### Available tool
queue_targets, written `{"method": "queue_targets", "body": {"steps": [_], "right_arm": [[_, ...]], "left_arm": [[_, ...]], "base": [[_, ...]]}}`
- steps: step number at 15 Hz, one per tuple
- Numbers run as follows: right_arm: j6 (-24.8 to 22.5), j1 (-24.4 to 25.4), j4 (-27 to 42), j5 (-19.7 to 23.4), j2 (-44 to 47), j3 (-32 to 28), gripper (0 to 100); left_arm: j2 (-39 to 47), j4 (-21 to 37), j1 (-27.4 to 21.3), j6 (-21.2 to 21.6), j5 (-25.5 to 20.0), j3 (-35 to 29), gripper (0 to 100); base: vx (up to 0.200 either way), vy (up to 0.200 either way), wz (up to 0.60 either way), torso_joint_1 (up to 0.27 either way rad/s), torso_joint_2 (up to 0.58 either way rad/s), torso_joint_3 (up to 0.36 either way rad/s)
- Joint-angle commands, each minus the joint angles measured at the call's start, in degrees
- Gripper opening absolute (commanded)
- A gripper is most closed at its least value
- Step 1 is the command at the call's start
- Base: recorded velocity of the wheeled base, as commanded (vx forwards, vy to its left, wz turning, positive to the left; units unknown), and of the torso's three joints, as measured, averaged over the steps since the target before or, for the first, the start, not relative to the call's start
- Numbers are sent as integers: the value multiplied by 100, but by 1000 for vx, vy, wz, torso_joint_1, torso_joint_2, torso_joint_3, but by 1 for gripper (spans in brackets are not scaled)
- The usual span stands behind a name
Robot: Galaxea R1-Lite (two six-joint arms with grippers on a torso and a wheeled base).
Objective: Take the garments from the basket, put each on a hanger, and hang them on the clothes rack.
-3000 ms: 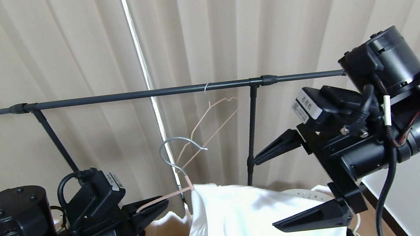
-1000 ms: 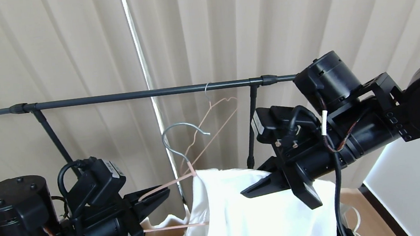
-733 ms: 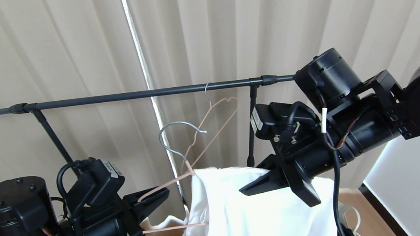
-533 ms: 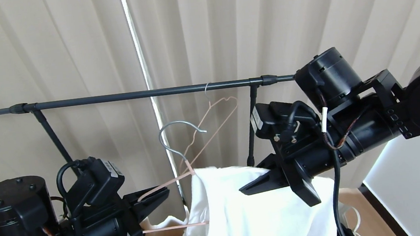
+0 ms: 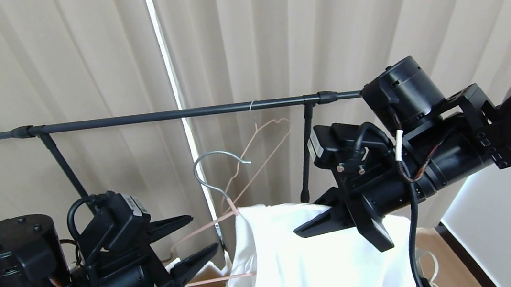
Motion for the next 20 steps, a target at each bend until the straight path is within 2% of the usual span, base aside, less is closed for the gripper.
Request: {"method": "queue_targets", "body": {"steps": [1,6,9,12,13,15,17,18,19,20], "right_arm": [[-3,-4,-1,7,-95,123,0],[-3,-233,-1,7,-332,220,0],[-3,-417,-28,7,-306,176,0],[-3,-602,-344,-1,-209,211,0],[-3,-698,-441,-72,-209,273,0],[-12,-742,-643,-239,-280,493,0],[-12,-883,-1610,-274,-412,1240,0],[-12,-953,-2111,-353,-482,1626,0],[-12,-953,-2111,-353,-482,1626,0],[-12,-962,-3165,-608,-631,2435,0]], "left_arm": [[-25,7,2,2,7,58,100],[-587,-107,336,-86,-19,217,100],[-1062,-98,362,-499,-19,269,100],[-1264,-81,555,-675,-10,243,100],[-1290,-54,564,-895,51,199,100],[-1282,139,573,-992,200,173,100],[-1299,1220,511,-1079,886,-153,100],[-1361,1747,423,-1282,1150,-372,100],[-1361,1747,423,-1282,1150,-372,100],[-1501,2855,46,-1677,1624,-768,100]], "base": [[0,0,0,0,0,0],[0,0,0,0,0,0],[0,0,0,0,0,0],[0,0,0,0,0,0],[0,0,0,0,0,0],[0,0,0,0,0,0],[0,0,0,0,0,0],[0,0,0,0,0,0],[0,0,0,0,0,0],[0,0,0,0,0,0]]}}
